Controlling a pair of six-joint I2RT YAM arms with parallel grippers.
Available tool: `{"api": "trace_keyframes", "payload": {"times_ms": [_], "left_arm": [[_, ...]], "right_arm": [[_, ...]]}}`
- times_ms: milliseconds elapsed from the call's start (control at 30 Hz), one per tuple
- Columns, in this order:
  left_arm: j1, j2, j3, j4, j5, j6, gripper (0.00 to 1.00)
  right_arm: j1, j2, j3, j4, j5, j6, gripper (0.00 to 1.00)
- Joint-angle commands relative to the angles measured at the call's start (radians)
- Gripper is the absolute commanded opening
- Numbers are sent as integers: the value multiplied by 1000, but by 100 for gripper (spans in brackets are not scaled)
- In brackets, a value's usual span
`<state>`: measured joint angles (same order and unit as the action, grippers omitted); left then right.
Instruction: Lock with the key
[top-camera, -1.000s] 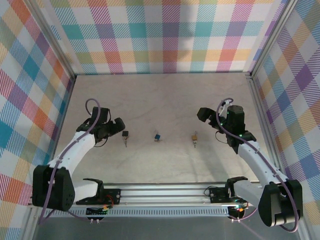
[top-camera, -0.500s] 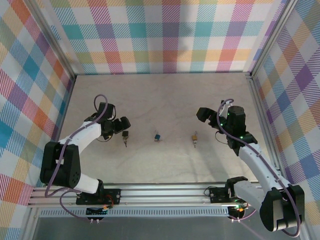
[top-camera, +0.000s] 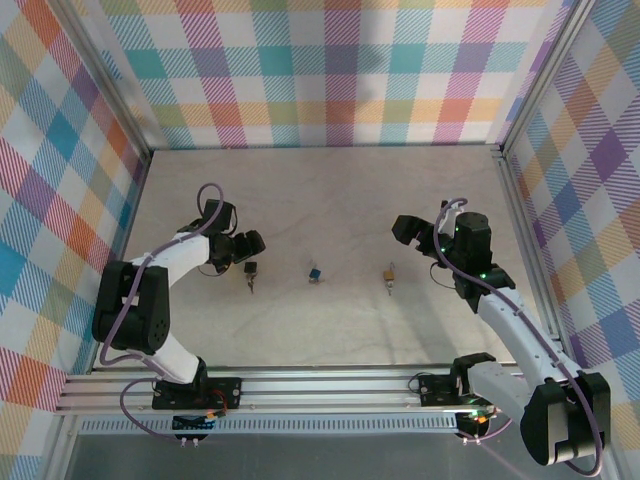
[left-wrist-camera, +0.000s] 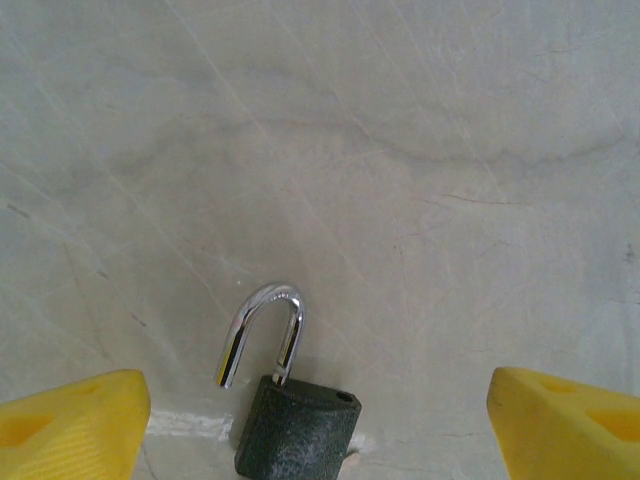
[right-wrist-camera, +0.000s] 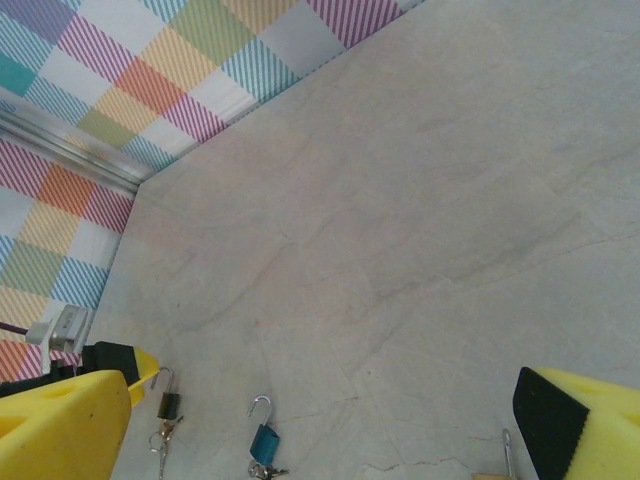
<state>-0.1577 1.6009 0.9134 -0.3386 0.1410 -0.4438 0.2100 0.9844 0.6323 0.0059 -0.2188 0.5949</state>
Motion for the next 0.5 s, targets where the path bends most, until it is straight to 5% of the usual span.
{"api": "trace_keyframes", "payload": {"times_ms": [0, 467], "left_arm": [[-5, 14, 28, 9, 13, 28, 87], [-5, 54, 28, 32, 27, 37, 75]], "right_arm": [[6, -14, 0, 14, -13, 3, 99], [9, -16, 1, 16, -16, 5, 99]]}}
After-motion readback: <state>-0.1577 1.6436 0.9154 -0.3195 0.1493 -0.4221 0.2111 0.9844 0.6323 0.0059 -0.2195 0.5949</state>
